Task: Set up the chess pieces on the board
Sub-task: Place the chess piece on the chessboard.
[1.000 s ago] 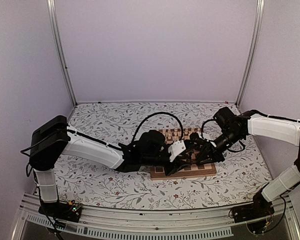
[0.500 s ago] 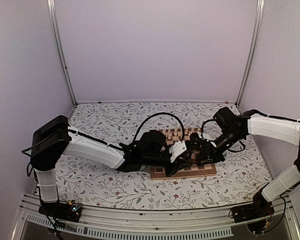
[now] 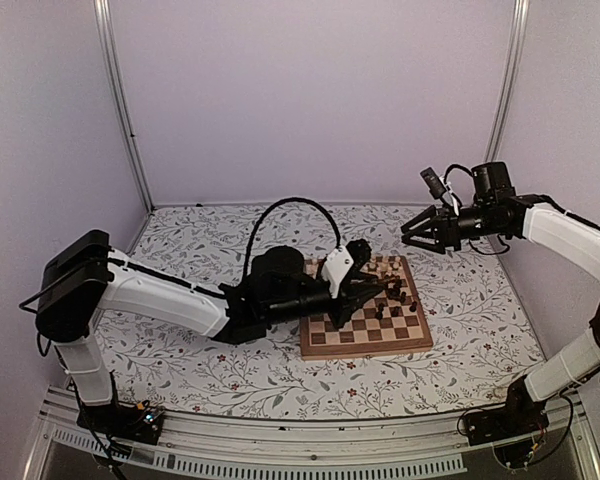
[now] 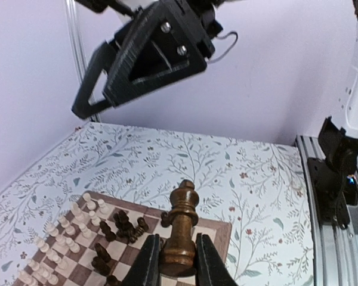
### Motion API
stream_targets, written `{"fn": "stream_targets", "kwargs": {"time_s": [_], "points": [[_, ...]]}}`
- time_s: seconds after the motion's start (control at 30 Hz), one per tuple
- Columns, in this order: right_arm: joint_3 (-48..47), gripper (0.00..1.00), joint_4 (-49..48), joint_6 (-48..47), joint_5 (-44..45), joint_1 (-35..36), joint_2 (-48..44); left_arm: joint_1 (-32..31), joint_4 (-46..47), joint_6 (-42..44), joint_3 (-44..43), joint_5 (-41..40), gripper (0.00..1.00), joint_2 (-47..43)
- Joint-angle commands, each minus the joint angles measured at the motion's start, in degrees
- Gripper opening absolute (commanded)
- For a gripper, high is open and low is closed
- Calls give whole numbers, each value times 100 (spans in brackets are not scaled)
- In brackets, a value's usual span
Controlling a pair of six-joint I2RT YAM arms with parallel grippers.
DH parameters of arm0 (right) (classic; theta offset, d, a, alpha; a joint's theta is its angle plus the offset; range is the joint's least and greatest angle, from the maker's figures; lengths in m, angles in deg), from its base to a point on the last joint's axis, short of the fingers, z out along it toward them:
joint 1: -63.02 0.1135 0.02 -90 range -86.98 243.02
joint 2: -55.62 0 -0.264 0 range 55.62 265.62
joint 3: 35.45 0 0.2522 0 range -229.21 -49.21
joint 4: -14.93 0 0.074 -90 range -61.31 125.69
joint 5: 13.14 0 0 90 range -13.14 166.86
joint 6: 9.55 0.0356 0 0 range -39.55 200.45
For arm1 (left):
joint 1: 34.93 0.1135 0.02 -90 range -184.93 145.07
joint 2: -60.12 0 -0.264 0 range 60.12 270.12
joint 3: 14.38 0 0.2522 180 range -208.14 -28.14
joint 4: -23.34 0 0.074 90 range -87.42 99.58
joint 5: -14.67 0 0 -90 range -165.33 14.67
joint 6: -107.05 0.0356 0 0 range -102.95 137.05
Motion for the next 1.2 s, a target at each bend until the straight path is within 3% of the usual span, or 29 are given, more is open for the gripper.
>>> {"fn": "stream_targets", "kwargs": {"time_s": [0.0,0.37,0.77,0.93,1.03,1.17], "points": [[224,64,-767,1756,-1266,51,458,-46,654,-50,-91,-528,13,-36],[784,66,-1504,2616,-1714,343,314,-45,633,-14,-726,-529,14,457],[1116,41,-2021,2991,-2005,358,96,-10,646,-88,-864,-676,14,617],[1127,21,-2162,3052,-2067,359,58,7,574,-119,-942,-643,14,710],[1102,16,-2205,3064,-2017,362,15,6,512,-119,-990,-607,15,752],[911,7,-2002,2847,-1811,350,-22,1,367,-119,-997,-670,31,696]]}}
